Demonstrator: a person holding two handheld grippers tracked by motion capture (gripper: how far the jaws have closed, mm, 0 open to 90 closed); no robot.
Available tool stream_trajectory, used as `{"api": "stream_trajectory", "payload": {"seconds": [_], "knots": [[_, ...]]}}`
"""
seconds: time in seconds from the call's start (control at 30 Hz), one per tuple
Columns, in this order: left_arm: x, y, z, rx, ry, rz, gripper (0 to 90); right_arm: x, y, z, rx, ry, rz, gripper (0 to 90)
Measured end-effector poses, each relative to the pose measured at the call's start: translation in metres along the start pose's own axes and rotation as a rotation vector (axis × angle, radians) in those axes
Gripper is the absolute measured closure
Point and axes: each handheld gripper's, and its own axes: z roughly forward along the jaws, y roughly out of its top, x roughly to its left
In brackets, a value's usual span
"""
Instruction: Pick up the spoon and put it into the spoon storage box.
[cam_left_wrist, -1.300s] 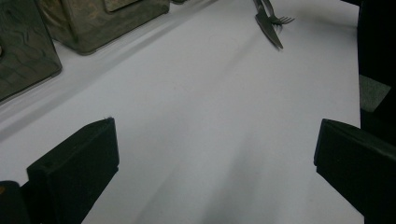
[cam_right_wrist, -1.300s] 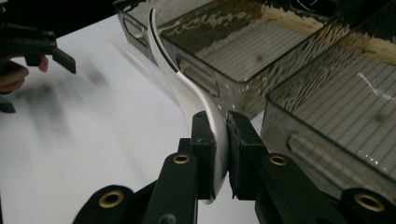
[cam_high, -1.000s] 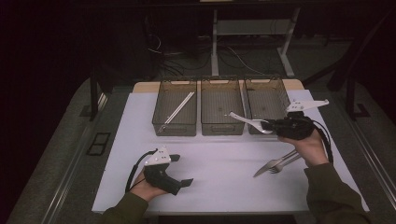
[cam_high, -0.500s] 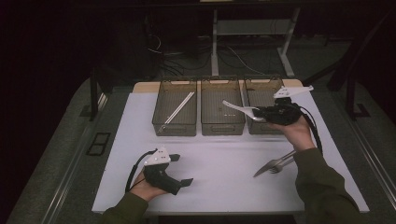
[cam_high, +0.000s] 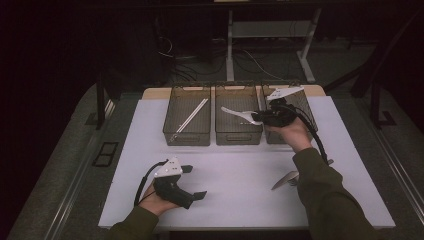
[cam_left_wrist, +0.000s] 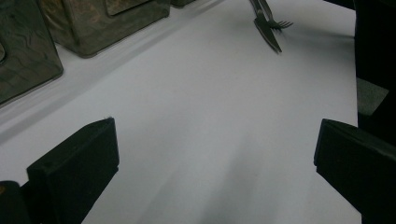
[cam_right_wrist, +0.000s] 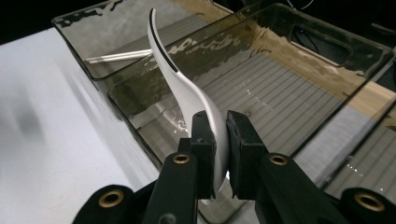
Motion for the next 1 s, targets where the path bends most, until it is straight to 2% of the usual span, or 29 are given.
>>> {"api": "stream_trajectory", "payload": {"seconds": [0.27, 0.47, 0.63, 0.8, 1.0], "knots": [[0.0, 0.0, 0.0, -0.001, -0.002, -0.002, 0.0, -0.005, -0.007, 0.021, 0.079, -0.029, 0.009, 81.5], [0.0, 0.0, 0.0, -0.001, -0.002, -0.002, 0.0, -0.003, -0.01, 0.027, 0.118, -0.023, 0.012, 79.5], [0.0, 0.0, 0.0, -0.001, -0.003, -0.002, 0.0, -0.004, -0.01, 0.023, 0.077, -0.004, 0.045, 70.2], [0.0, 0.0, 0.0, -0.001, -0.002, -0.001, 0.0, -0.006, -0.01, 0.013, 0.024, 0.023, 0.057, 63.6], [0.0, 0.0, 0.0, 0.002, 0.001, -0.001, 0.0, -0.004, -0.016, -0.007, -0.024, 0.042, 0.092, 53.2]]}}
